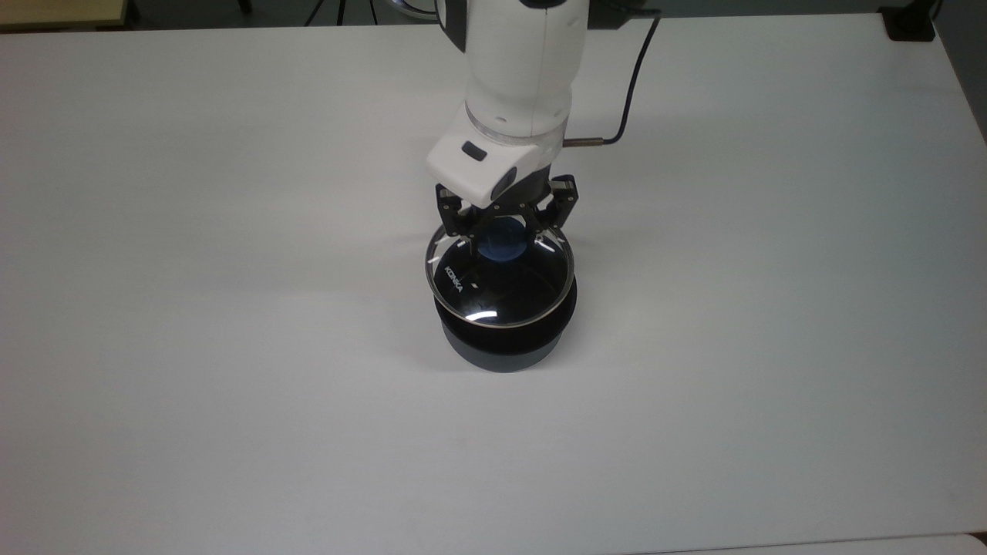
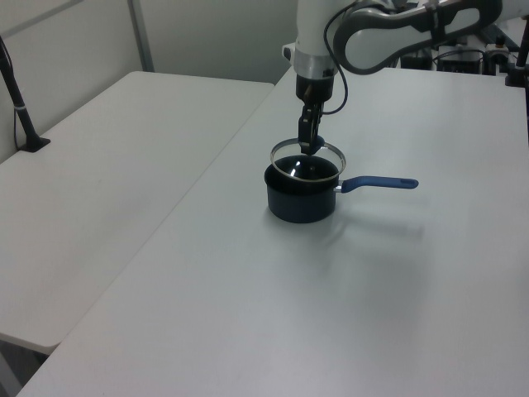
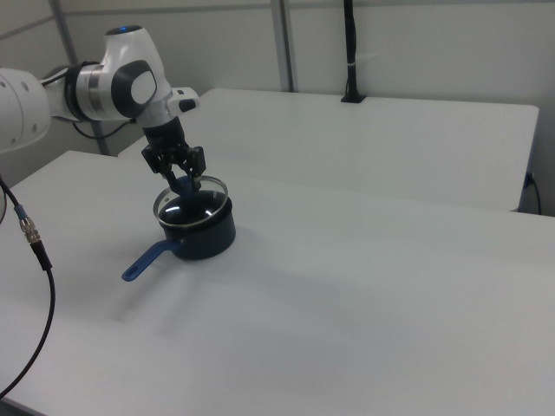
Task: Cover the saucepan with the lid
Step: 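Lift the lid and carry it over the saucepan, lowering onto the rim, then open the gripper and raise it away from the lid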
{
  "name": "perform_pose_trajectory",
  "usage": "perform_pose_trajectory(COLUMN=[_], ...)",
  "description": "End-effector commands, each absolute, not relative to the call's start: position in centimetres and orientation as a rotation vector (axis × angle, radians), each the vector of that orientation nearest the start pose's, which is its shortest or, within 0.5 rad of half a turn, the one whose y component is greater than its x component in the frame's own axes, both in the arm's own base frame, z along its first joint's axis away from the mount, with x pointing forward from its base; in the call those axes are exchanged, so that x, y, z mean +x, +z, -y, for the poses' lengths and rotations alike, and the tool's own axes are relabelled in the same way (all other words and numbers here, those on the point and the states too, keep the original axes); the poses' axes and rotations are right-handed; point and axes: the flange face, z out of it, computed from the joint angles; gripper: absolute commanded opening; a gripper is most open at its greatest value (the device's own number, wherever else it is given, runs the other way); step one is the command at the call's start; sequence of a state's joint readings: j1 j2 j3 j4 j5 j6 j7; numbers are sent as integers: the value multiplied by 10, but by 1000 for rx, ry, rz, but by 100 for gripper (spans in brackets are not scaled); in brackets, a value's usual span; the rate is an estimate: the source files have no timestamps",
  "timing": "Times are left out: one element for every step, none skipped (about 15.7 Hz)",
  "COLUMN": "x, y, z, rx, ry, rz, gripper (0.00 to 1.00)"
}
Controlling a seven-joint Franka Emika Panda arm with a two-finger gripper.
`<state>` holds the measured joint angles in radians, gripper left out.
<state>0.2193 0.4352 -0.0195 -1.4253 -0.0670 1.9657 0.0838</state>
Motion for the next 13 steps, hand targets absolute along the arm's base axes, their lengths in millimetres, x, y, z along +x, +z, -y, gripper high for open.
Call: perform_pose_trajectory(x=[693,694,695,695,696,695,695,696,696,695,693,689,680], y=[449,445,442,439,437,437,437,437,438,444,455,478,500], z=[-145,-145,-145,-145,-145,-147,-147,-146,-144,-143,-138,-132,-126], rx=[-3180,-3182,-3183,-3184,-3185,-3184,-3184,-3187,-3187,-3186,-3187,-3173,-3169], ry=[-239,-235,-230,-223,-221,-221,-221,-221,-224,-236,-248,-288,-312], rz=[195,196,197,195,195,197,197,214,214,209,188,166,155], gripper=[51,51,52,53,57,70,100,100,100,100,100,100,100])
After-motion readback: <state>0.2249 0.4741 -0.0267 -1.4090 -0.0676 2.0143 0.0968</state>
